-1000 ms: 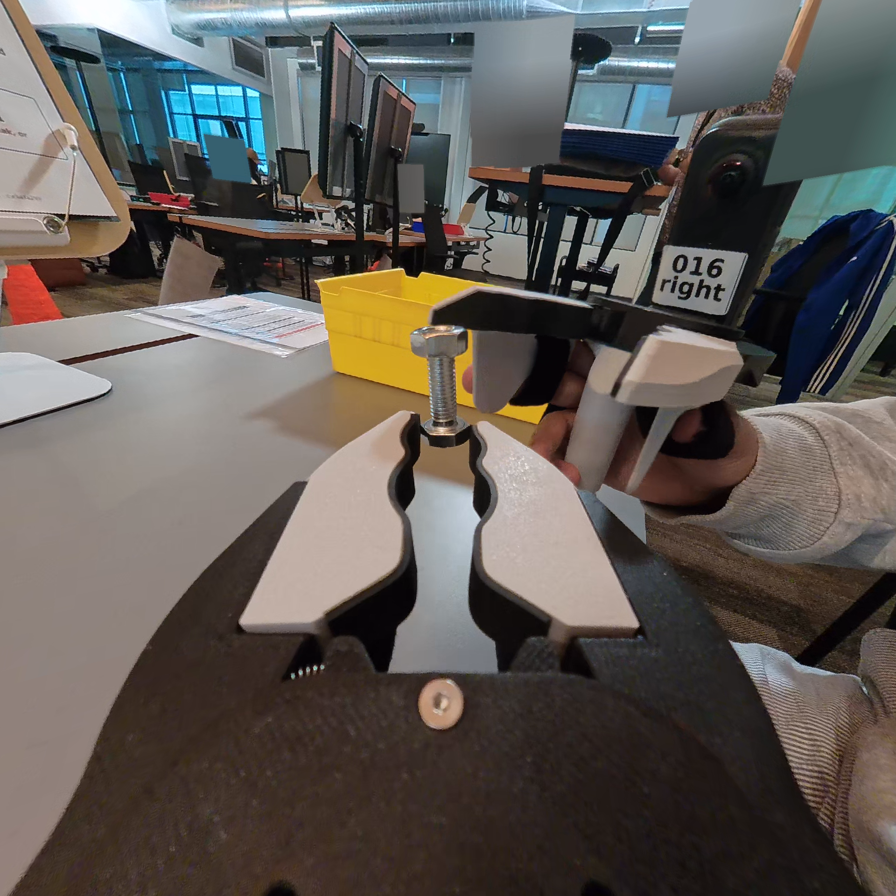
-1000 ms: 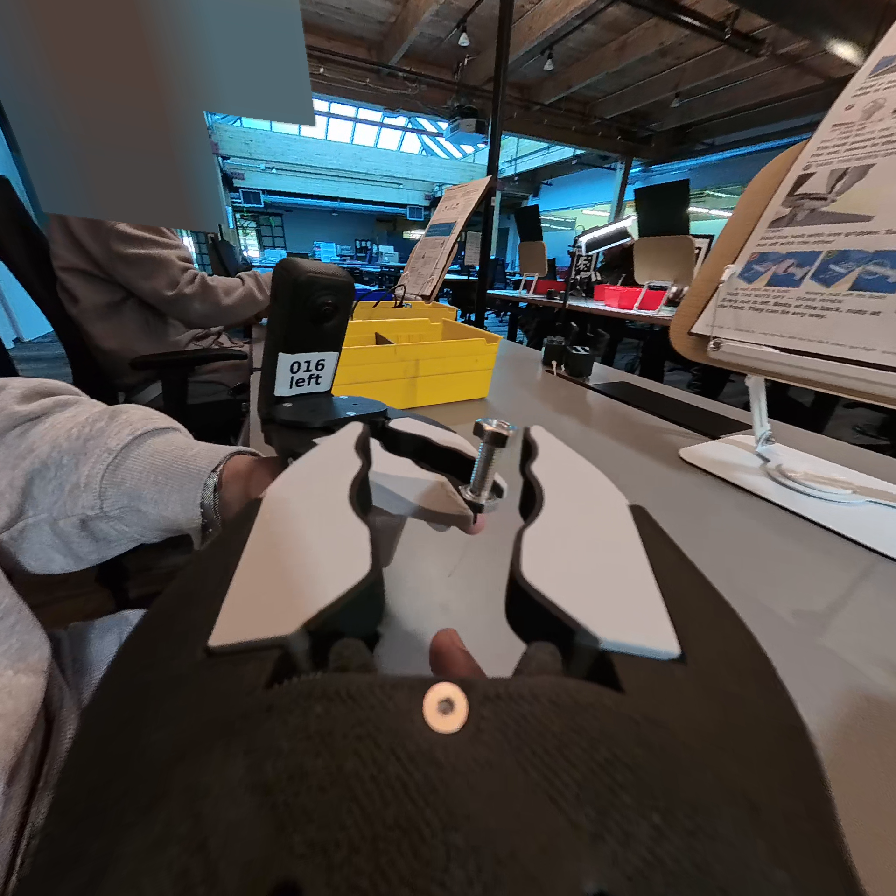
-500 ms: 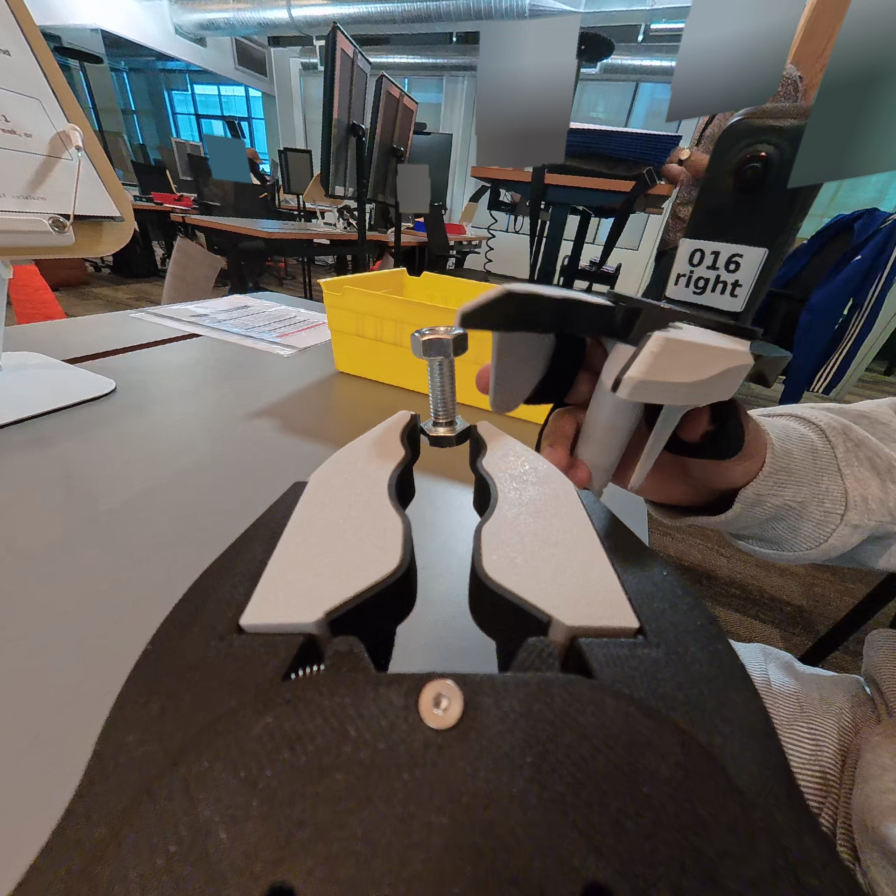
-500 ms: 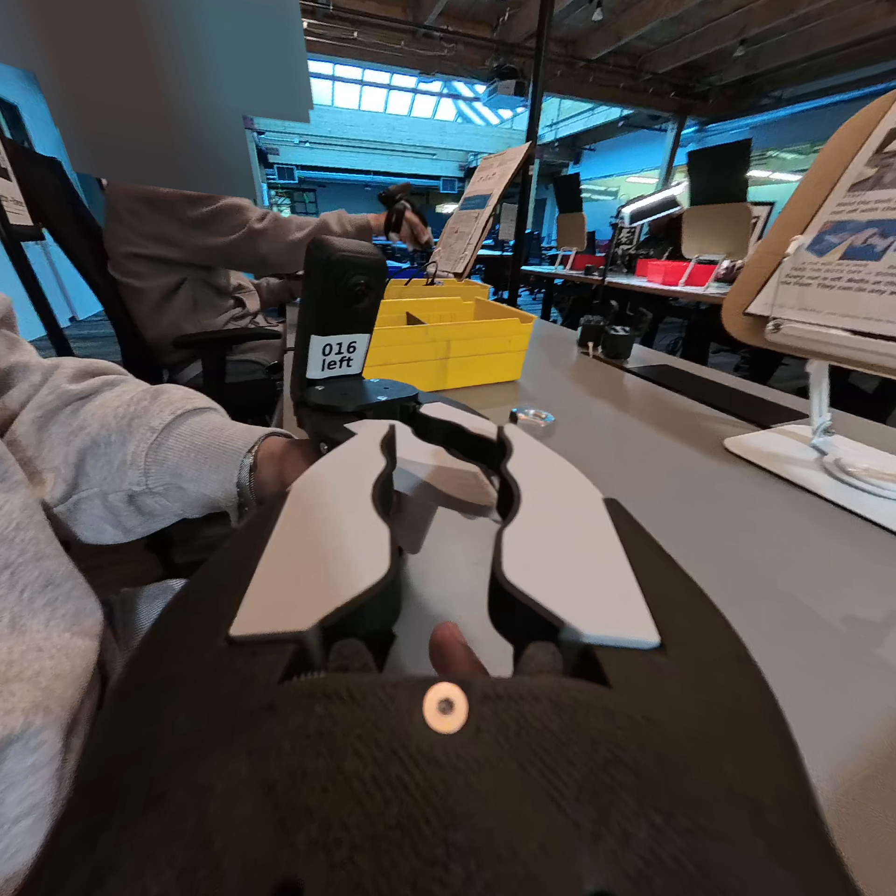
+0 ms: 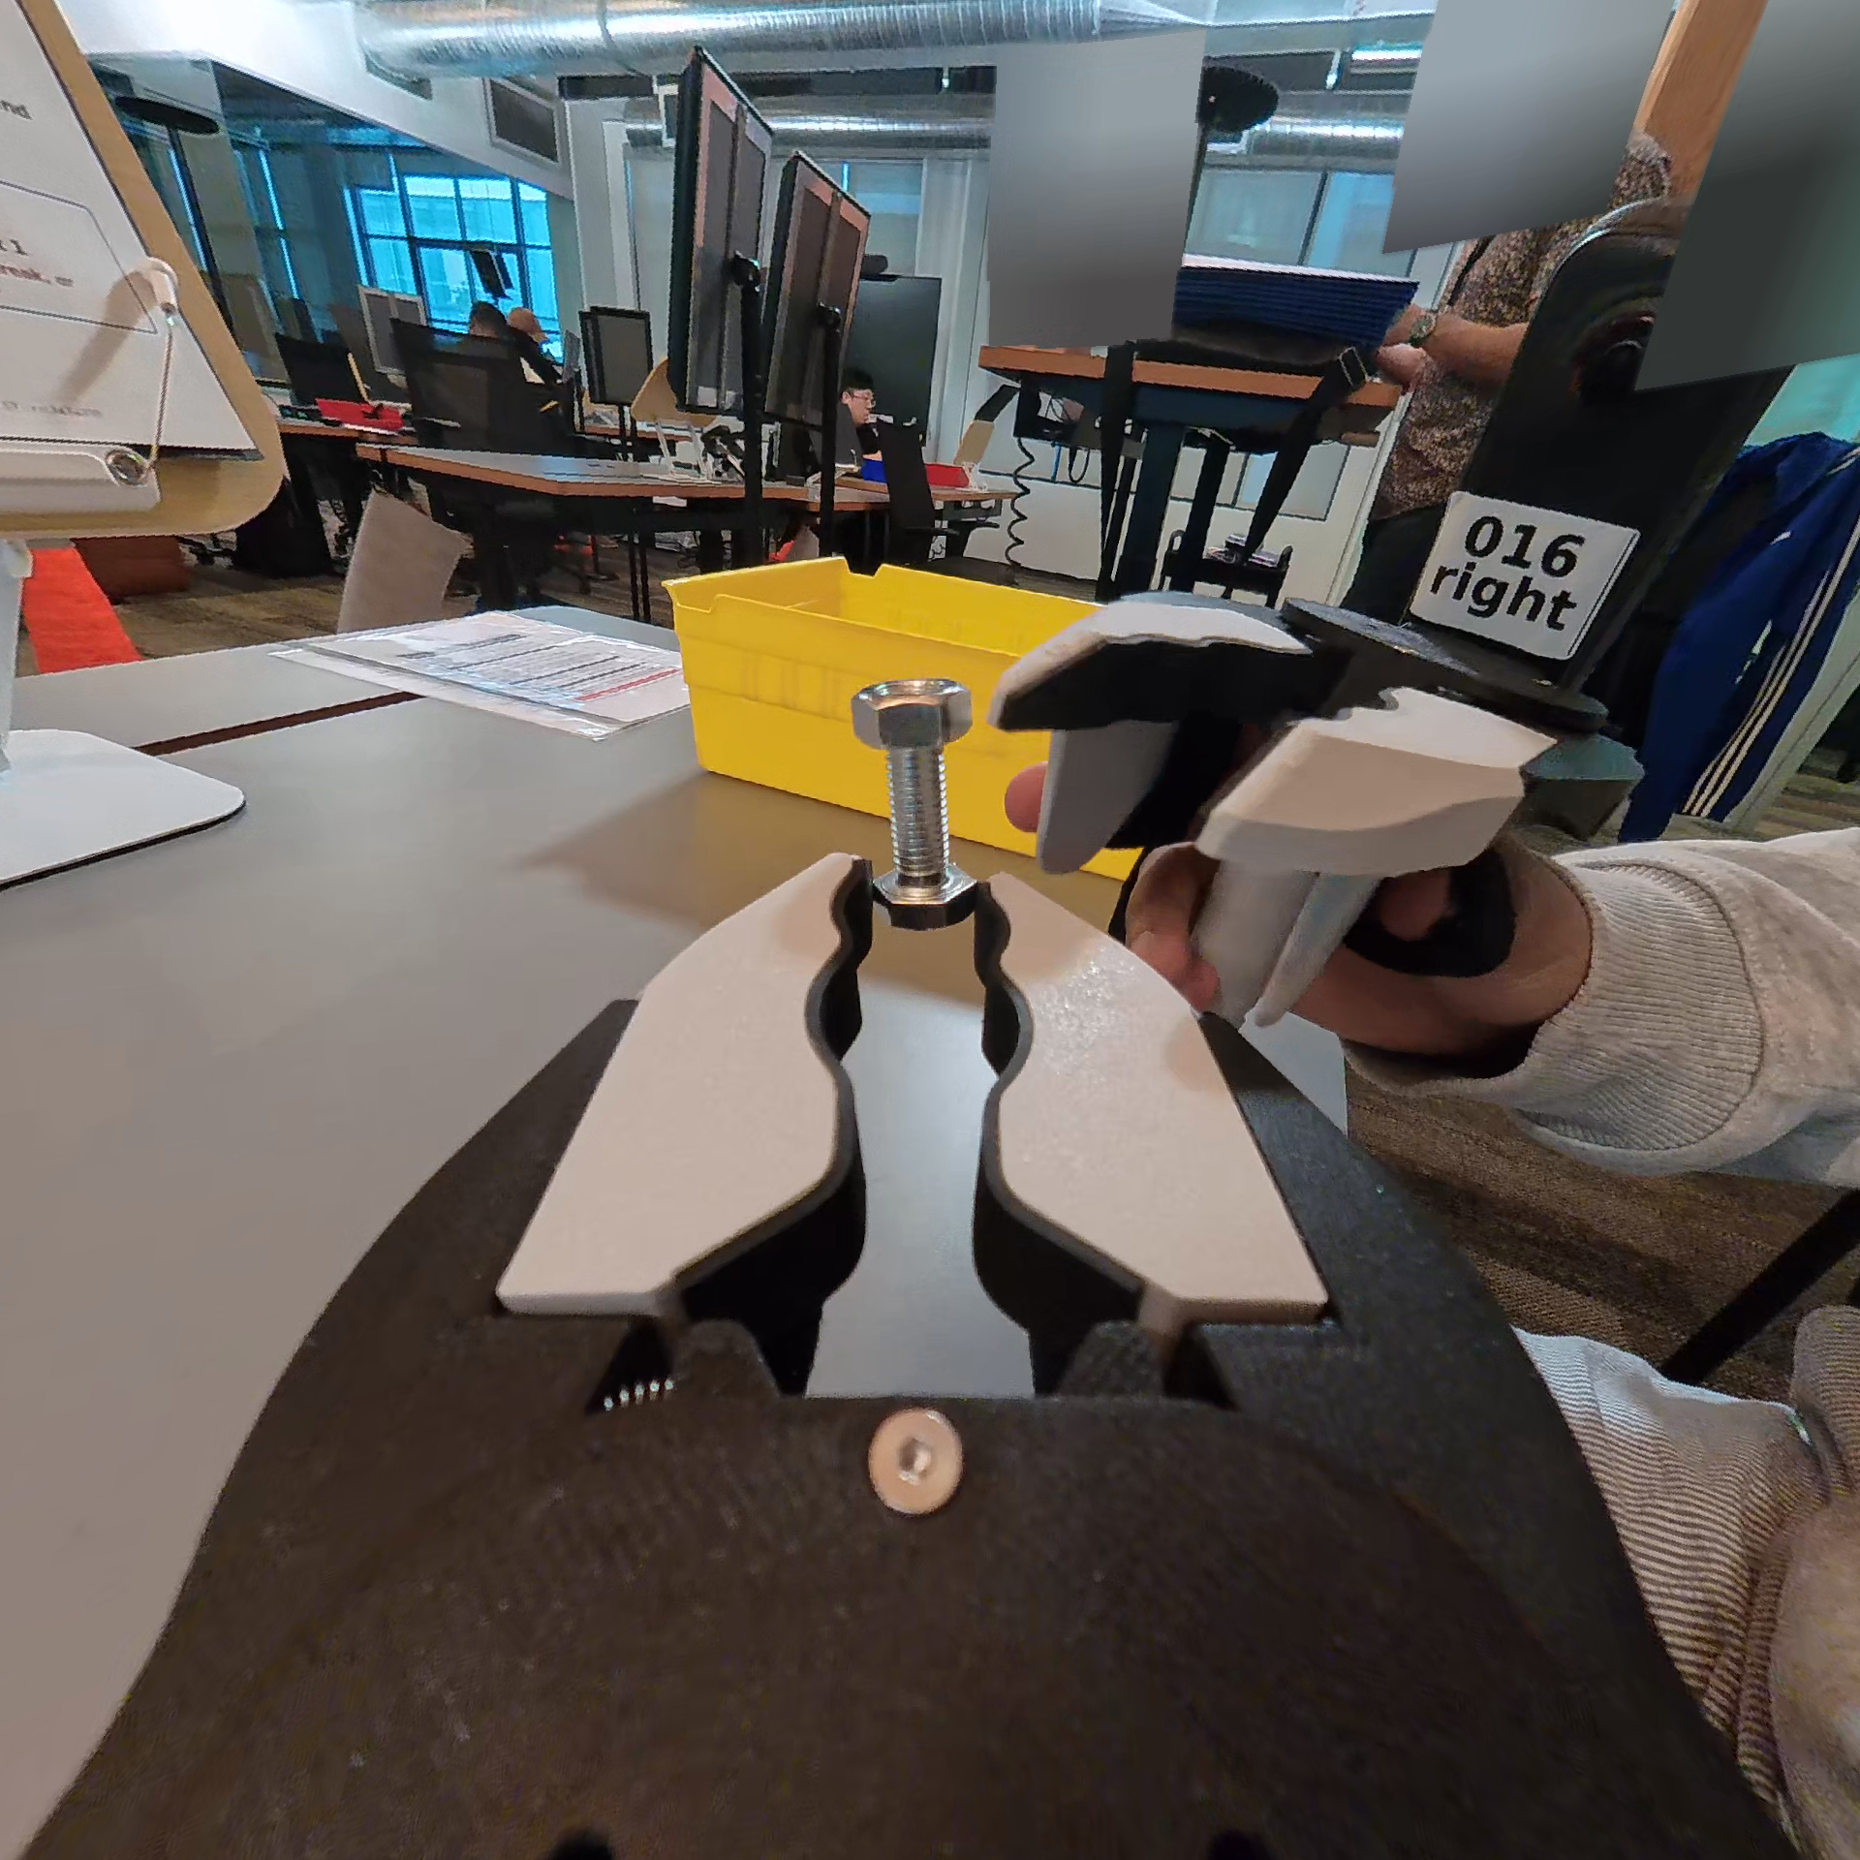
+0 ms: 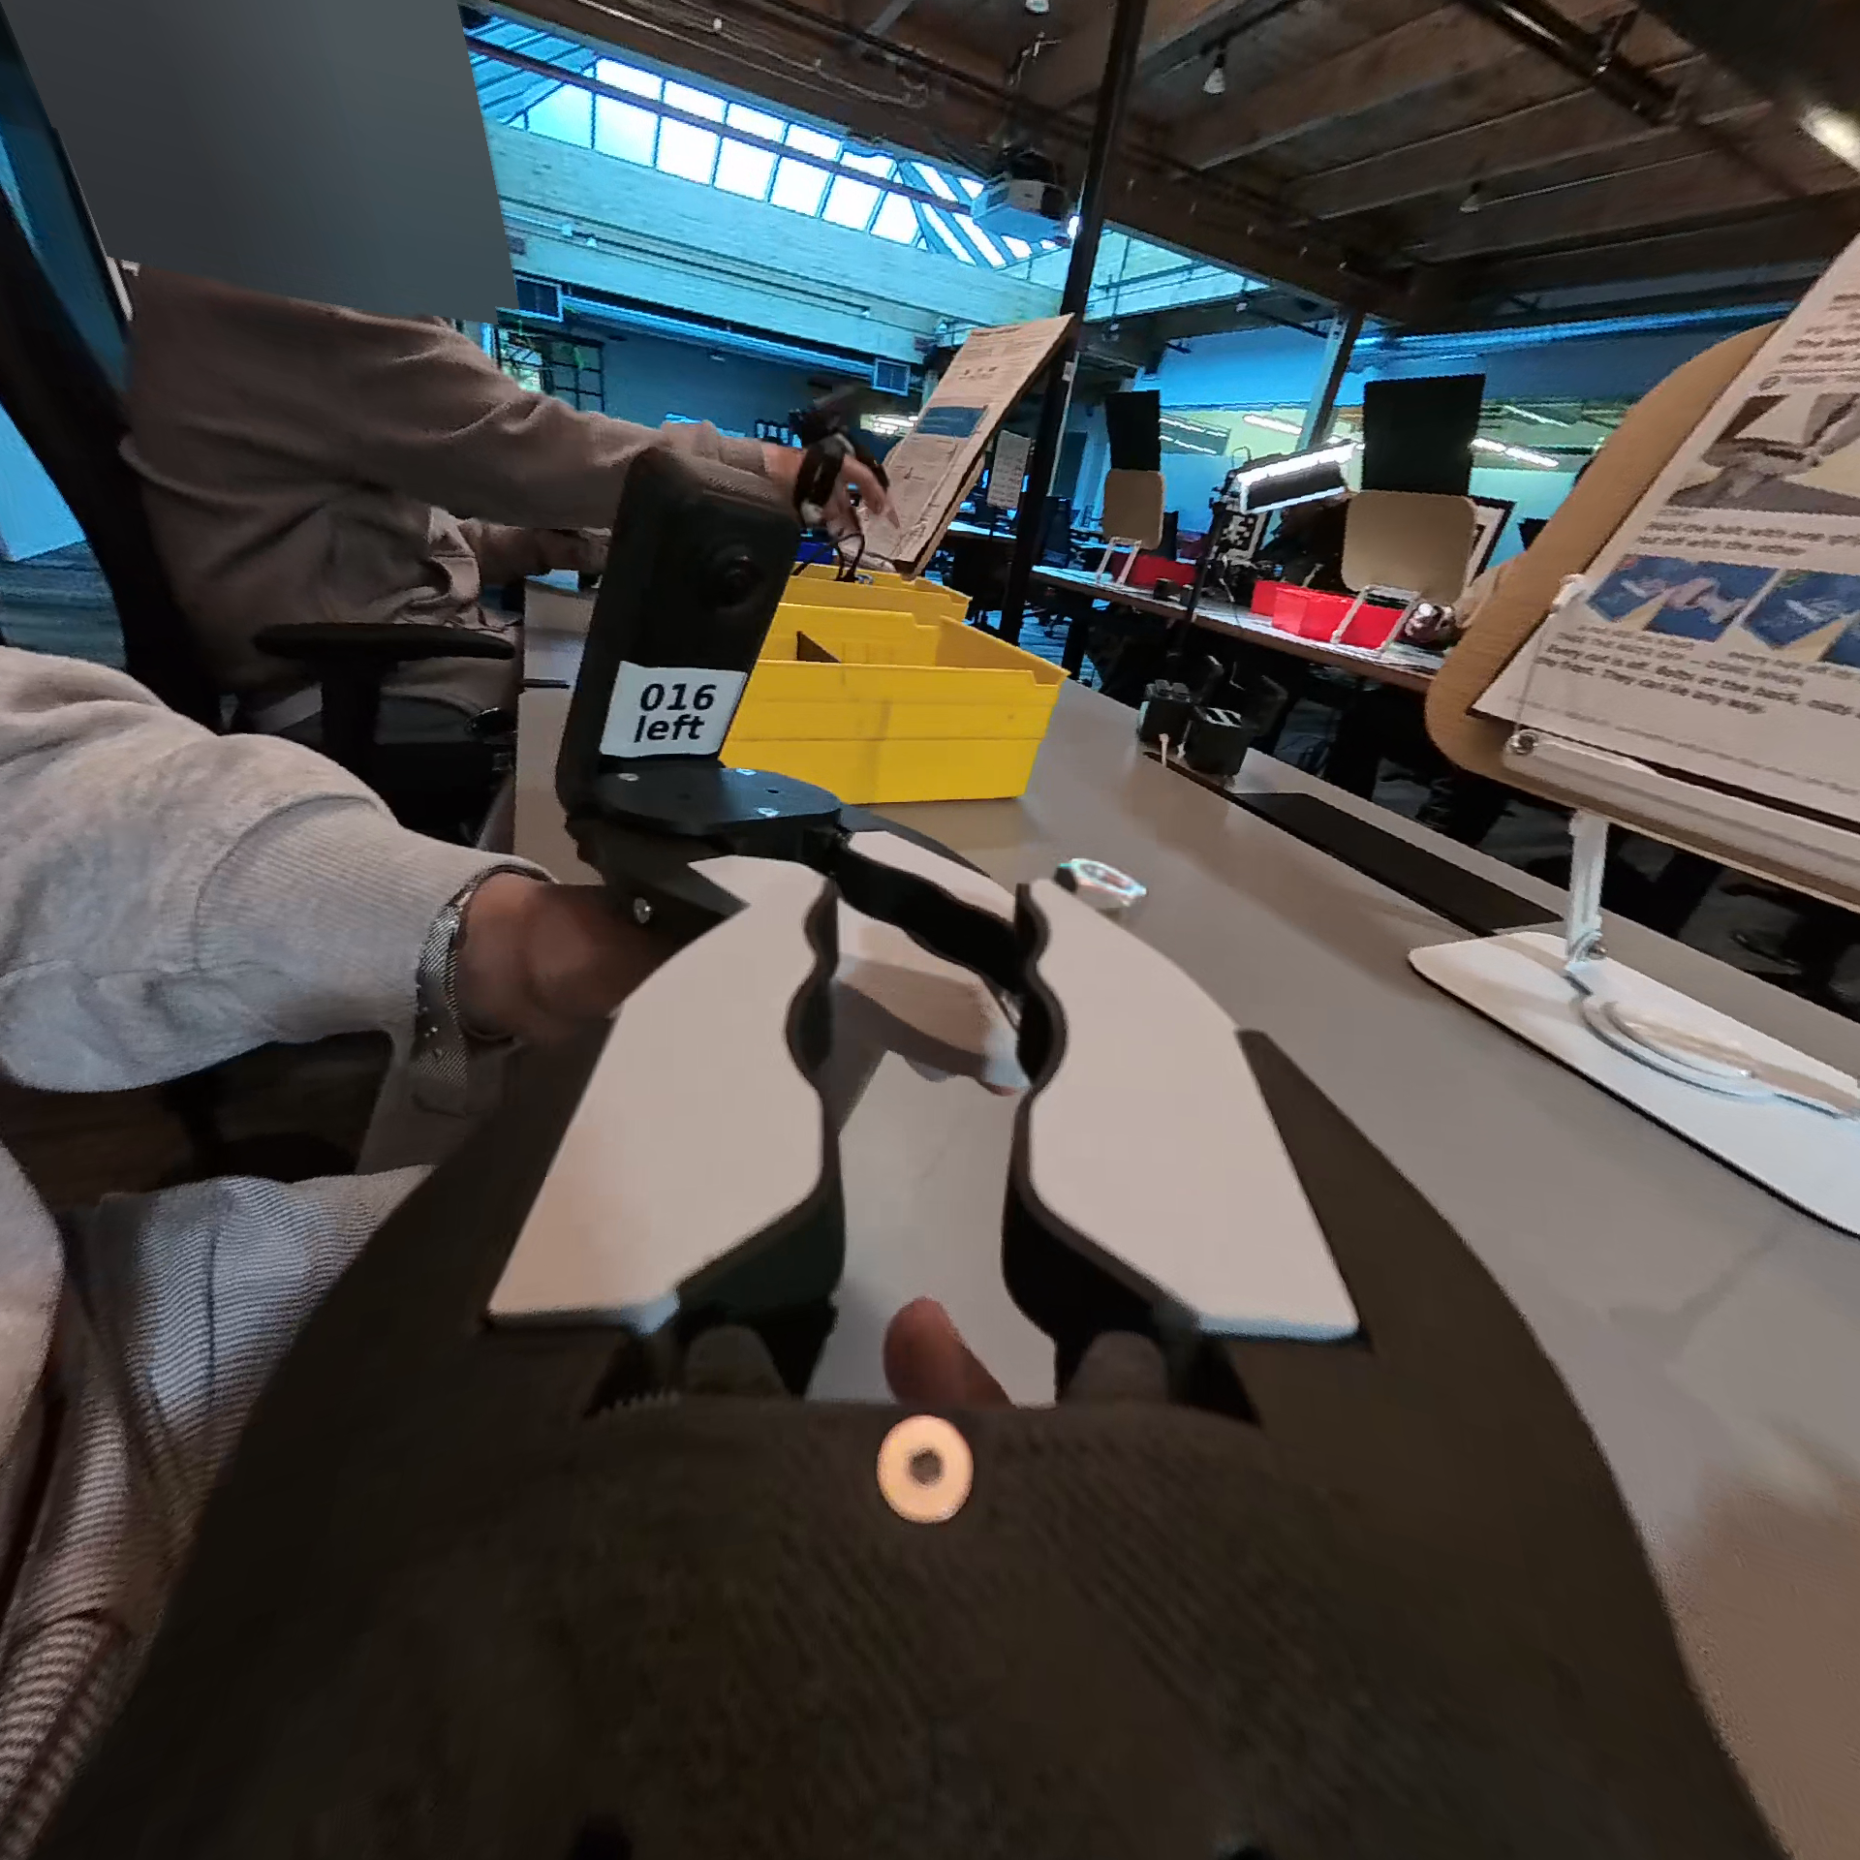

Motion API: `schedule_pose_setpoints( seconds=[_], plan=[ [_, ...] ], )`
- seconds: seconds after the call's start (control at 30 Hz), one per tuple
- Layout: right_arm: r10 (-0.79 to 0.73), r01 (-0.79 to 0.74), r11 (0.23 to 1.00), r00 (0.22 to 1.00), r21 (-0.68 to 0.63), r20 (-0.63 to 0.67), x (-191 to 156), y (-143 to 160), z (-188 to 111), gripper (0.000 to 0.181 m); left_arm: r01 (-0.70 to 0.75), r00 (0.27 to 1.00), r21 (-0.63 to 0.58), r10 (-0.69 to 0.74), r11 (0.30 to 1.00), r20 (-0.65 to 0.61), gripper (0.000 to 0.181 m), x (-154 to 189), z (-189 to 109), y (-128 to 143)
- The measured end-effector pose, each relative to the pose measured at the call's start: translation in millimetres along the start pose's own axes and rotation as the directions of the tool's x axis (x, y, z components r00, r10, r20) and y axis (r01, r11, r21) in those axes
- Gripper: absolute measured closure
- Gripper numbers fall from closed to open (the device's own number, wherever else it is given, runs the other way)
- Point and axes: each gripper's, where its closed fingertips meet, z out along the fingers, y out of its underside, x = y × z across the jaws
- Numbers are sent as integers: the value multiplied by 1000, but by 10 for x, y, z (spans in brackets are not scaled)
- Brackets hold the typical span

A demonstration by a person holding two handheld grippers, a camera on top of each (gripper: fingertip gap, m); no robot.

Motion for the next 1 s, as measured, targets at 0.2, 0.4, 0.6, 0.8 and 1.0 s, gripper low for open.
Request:
schedule_pose_setpoints(
  seconds=[0.2,0.4,0.6,0.8,1.0],
  plan=[
    [21,-19,1000,995,23,-99,168,-19,-21,118,-2,1000,-2,2,1000,-3,161,10,6,4],
    [45,-45,999,999,10,-1,6,5,20,127,3,1000,0,-3,1000,-1,160,-1,2,1],
    [60,-58,998,997,38,-41,72,-46,-10,131,-1,1000,-2,1,1000,-2,161,5,4,3],
    [112,-111,993,994,29,-14,29,-19,21,124,3,1000,-4,-3,1000,1,160,-6,-1,1],
    [61,-58,997,995,47,-75,102,-70,-15,122,3,1000,-6,-3,1000,-1,160,-4,2,3]
  ],
)
